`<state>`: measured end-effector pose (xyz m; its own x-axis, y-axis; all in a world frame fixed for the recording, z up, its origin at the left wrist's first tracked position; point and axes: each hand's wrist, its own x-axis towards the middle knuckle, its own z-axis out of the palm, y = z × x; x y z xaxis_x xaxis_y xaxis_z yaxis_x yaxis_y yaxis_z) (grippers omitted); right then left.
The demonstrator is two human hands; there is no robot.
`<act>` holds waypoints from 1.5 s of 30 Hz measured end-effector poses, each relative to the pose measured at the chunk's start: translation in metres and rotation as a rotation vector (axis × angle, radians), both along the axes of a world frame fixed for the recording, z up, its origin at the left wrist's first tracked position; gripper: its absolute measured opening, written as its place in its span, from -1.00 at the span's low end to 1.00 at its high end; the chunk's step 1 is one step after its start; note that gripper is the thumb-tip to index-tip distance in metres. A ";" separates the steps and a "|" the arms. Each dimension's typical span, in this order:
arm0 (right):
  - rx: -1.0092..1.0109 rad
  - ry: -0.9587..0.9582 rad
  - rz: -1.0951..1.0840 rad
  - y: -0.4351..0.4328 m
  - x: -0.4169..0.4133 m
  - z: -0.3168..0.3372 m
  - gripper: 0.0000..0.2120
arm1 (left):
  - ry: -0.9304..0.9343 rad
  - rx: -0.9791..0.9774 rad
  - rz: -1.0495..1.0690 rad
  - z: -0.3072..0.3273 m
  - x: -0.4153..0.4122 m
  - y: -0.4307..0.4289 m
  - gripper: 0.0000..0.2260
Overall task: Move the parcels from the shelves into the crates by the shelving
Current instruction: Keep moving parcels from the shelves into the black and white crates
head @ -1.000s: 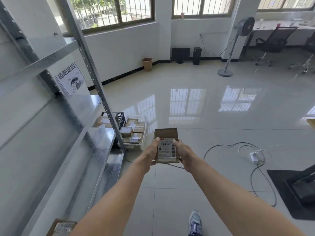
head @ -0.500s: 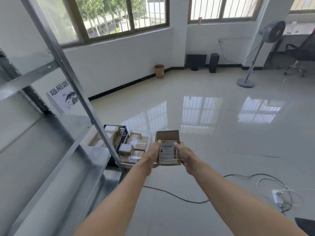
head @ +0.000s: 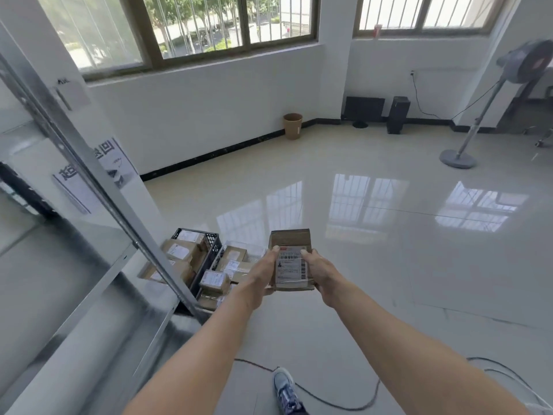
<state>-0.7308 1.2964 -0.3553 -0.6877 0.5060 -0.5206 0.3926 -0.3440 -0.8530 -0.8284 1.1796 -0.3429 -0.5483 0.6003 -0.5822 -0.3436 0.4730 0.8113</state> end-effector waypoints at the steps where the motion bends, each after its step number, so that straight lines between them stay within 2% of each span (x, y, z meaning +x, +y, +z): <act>1: 0.002 -0.005 0.003 0.009 -0.009 -0.001 -0.70 | -0.008 0.005 0.004 -0.004 -0.010 0.008 -0.58; 10: 0.055 -0.097 0.079 0.104 -0.141 -0.008 -0.70 | -0.091 0.045 0.058 -0.020 -0.130 0.093 -0.58; 17: 0.046 -0.123 0.200 0.137 -0.230 -0.022 -0.70 | -0.121 0.051 0.167 -0.029 -0.203 0.112 -0.58; 22: 0.047 -0.146 0.344 0.157 -0.304 -0.041 -0.71 | -0.090 0.083 0.252 -0.024 -0.249 0.122 -0.66; 28: 0.057 -0.184 0.515 0.192 -0.396 -0.079 -0.65 | -0.129 0.058 0.475 -0.062 -0.318 0.145 -0.58; 36: 0.067 -0.255 0.819 0.233 -0.501 -0.125 -0.56 | -0.194 0.095 0.799 -0.072 -0.366 0.192 -0.65; 41: 0.041 -0.256 1.018 0.223 -0.533 -0.135 -0.63 | -0.297 0.122 1.058 -0.105 -0.380 0.191 -0.67; 45: 0.033 -0.312 1.094 0.213 -0.537 -0.184 -0.56 | -0.379 0.107 1.163 -0.161 -0.379 0.184 -0.61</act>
